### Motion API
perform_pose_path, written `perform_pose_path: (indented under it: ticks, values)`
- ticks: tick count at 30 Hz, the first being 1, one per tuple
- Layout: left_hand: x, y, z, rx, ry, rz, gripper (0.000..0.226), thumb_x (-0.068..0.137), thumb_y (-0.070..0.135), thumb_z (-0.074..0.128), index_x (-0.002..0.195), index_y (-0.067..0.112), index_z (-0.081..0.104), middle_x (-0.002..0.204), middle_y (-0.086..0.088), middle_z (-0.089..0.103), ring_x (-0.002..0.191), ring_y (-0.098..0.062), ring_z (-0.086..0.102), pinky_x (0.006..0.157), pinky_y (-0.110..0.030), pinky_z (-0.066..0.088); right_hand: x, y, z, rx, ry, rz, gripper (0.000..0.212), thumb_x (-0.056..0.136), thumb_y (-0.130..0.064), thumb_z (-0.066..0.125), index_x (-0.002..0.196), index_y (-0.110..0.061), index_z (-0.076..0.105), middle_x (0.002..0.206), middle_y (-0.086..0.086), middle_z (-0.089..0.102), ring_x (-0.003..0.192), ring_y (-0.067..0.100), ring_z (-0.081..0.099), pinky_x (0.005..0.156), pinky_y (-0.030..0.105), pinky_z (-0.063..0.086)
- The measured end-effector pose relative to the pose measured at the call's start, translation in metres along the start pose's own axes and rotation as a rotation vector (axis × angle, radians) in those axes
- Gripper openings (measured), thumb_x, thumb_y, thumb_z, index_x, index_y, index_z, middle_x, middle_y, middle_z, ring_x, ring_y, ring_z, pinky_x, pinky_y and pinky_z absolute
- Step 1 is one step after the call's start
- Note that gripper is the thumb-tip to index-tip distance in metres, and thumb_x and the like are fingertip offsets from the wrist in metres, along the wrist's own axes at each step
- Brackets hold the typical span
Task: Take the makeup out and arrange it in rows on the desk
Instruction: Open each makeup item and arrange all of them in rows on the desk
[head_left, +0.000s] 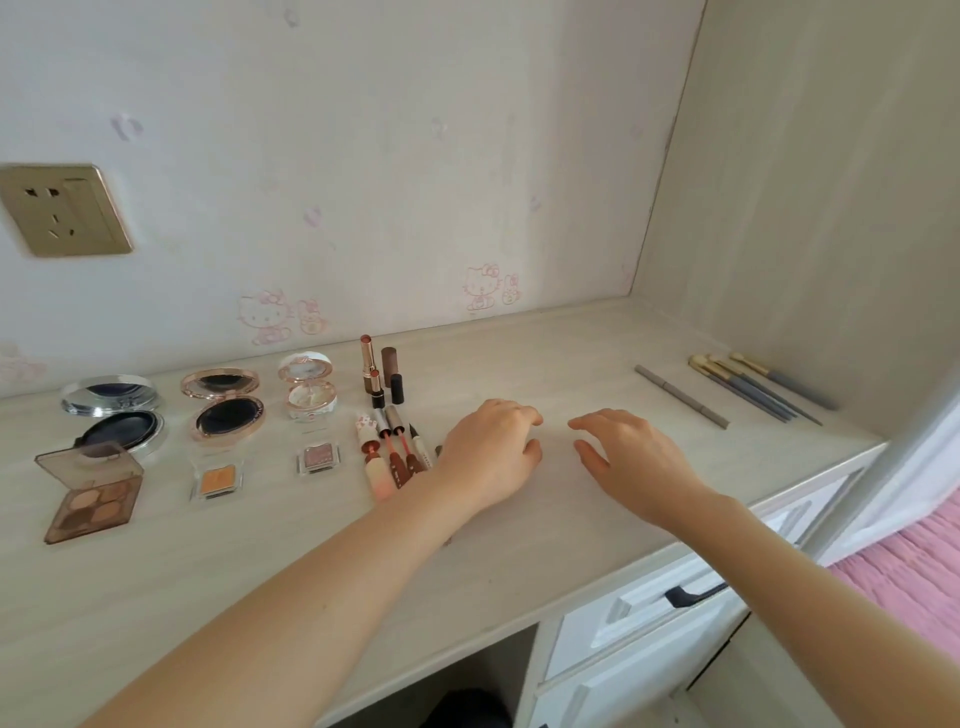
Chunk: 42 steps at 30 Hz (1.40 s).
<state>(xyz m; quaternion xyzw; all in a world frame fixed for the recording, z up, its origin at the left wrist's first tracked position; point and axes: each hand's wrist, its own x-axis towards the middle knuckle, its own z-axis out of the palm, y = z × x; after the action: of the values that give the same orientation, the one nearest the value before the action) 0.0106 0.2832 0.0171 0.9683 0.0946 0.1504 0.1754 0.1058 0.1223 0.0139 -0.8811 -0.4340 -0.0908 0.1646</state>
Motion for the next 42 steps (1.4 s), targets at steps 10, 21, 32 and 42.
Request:
perform_pose_path:
  ticks: [10, 21, 32, 42]
  values:
    - [0.083, 0.04, 0.052, -0.083, -0.107, 0.113, 0.041, 0.095, 0.014, 0.042, 0.135, 0.014, 0.051, 0.143, -0.003, 0.048, 0.134, -0.021, 0.038, 0.109, -0.033, 0.033, 0.0, 0.087, -0.013, -0.062, 0.065, 0.102, 0.031, 0.095, -0.021, 0.051, 0.124, -0.015, 0.06, 0.123, 0.002, 0.061, 0.12, 0.019, 0.049, 0.092, 0.036, 0.048]
    - [0.155, 0.079, 0.094, -0.122, -0.191, 0.184, 0.049, 0.1, 0.017, 0.037, 0.149, 0.018, 0.03, 0.158, -0.006, 0.021, 0.146, -0.026, 0.014, 0.119, -0.035, 0.013, 0.01, 0.143, -0.005, -0.085, 0.139, 0.275, 0.037, 0.095, -0.016, 0.049, 0.131, -0.007, 0.052, 0.128, 0.014, 0.054, 0.119, 0.034, 0.045, 0.093, 0.04, 0.042]
    - [0.175, 0.077, 0.089, 0.057, -0.276, 0.248, 0.036, 0.1, 0.02, 0.037, 0.132, 0.015, 0.053, 0.138, -0.007, 0.05, 0.13, -0.027, 0.039, 0.107, -0.039, 0.033, 0.009, 0.146, -0.005, -0.126, 0.135, 0.275, 0.028, 0.098, -0.018, 0.044, 0.114, -0.009, 0.064, 0.106, 0.009, 0.057, 0.104, 0.028, 0.046, 0.085, 0.034, 0.043]
    - [0.143, 0.048, 0.072, 0.044, -0.17, 0.244, 0.022, 0.096, 0.017, 0.047, 0.111, 0.018, 0.063, 0.117, -0.005, 0.059, 0.118, -0.024, 0.047, 0.096, -0.039, 0.043, -0.007, 0.123, -0.013, -0.086, 0.114, 0.227, 0.025, 0.099, -0.02, 0.045, 0.114, -0.012, 0.064, 0.105, 0.006, 0.056, 0.098, 0.025, 0.049, 0.085, 0.036, 0.047]
